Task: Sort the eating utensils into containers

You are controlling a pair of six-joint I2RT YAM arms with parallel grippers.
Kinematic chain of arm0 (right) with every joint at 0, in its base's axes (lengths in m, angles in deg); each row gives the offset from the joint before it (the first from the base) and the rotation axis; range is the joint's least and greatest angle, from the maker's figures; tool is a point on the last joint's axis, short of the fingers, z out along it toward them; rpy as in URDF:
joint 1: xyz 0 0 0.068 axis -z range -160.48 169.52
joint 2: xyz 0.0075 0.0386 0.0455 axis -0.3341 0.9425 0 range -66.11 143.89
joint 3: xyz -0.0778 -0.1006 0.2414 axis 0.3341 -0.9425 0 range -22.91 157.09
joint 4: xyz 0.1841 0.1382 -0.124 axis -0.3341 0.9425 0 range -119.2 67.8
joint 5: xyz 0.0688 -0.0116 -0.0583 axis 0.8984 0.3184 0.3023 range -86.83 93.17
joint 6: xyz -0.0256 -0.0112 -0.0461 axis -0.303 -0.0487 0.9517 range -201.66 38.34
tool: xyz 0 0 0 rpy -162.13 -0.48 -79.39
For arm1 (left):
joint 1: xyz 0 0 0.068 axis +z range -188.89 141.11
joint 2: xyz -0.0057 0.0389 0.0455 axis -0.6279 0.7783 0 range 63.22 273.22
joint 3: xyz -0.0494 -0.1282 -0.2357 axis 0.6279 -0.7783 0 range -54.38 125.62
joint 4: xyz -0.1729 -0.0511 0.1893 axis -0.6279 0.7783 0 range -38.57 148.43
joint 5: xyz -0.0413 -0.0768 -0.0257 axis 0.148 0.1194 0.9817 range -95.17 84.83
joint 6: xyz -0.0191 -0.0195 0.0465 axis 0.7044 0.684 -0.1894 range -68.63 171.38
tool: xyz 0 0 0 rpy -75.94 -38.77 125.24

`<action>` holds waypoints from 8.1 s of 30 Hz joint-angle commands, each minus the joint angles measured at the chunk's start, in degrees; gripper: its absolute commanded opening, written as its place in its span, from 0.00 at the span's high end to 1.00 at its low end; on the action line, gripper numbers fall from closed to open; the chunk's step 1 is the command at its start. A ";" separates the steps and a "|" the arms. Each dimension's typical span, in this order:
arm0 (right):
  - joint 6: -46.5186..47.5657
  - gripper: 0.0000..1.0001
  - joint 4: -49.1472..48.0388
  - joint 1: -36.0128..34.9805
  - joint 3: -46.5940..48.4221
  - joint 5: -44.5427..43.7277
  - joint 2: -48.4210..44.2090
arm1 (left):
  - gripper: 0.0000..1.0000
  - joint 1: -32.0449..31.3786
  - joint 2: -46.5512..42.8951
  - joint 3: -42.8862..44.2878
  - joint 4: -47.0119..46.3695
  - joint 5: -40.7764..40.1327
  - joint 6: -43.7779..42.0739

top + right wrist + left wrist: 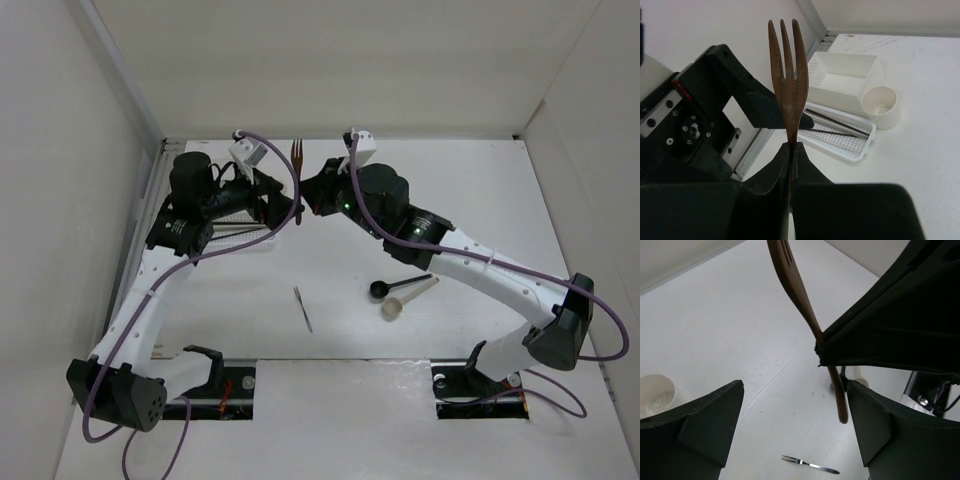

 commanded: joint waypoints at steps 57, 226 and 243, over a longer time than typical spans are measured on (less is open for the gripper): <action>15.70 1.00 -28.40 10.51 30.30 -1.73 52.49 | 0.00 7.29 -7.61 -12.19 -4.20 -54.98 -5.79; 26.16 0.68 -38.93 10.60 26.18 3.90 53.28 | 0.00 22.41 -9.10 -19.31 -14.84 -62.89 -9.74; 26.26 0.08 -26.03 15.24 3.68 5.55 18.32 | 0.00 22.41 -12.27 -12.55 -7.73 -33.91 -12.56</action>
